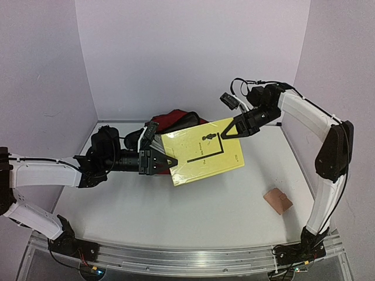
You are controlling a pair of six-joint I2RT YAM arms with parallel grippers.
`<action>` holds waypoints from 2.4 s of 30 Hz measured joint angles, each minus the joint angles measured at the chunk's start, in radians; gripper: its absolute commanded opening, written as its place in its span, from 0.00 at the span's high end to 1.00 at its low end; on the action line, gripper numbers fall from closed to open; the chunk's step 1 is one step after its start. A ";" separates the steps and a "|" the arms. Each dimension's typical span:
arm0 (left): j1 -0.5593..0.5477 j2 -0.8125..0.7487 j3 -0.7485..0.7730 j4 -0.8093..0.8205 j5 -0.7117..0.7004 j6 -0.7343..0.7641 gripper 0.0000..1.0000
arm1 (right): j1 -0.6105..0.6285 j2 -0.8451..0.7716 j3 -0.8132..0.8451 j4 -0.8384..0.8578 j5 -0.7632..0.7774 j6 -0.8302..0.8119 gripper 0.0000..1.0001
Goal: Pack the student bag
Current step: Pick up the book from the center of the board, then place the book in the student bag.
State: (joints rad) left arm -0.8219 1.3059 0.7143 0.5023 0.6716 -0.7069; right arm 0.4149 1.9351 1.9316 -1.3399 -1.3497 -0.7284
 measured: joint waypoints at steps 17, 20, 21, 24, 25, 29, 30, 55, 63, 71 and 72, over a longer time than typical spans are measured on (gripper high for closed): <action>-0.002 0.107 0.004 0.181 0.024 -0.113 1.00 | -0.006 0.013 -0.031 -0.003 -0.075 0.087 0.52; -0.005 0.094 0.003 0.139 -0.020 -0.118 1.00 | -0.004 0.012 -0.057 0.006 -0.089 0.161 0.42; -0.008 0.082 0.003 0.116 -0.035 -0.117 1.00 | -0.004 0.012 -0.067 0.012 -0.089 0.201 0.40; -0.021 0.021 0.000 0.025 -0.105 -0.117 1.00 | -0.004 0.005 -0.098 0.060 -0.064 0.353 0.36; -0.023 -0.005 -0.001 -0.006 -0.134 -0.118 1.00 | -0.004 -0.004 -0.113 0.100 -0.043 0.420 0.32; -0.020 -0.094 -0.003 -0.110 -0.286 -0.141 1.00 | -0.004 -0.080 -0.204 0.304 0.108 0.658 0.24; -0.019 -0.114 -0.004 -0.133 -0.327 -0.154 1.00 | -0.004 -0.099 -0.210 0.342 0.160 0.700 0.22; 0.015 -0.435 -0.123 -0.551 -0.912 -0.477 1.00 | 0.109 0.438 0.278 0.696 0.727 0.972 0.22; 0.015 -0.431 -0.152 -0.550 -0.898 -0.497 1.00 | 0.114 0.524 0.320 0.792 0.708 1.083 0.99; 0.015 -0.415 -0.203 -0.484 -0.850 -0.527 1.00 | 0.075 0.450 0.157 0.900 0.667 1.146 1.00; 0.015 -0.407 -0.207 -0.479 -0.842 -0.529 1.00 | 0.068 0.425 0.116 0.916 0.656 1.156 1.00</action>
State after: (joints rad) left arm -0.8070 0.8984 0.5075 0.0235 -0.1707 -1.2363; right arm 0.4831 2.3602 2.0478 -0.4244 -0.6939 0.4272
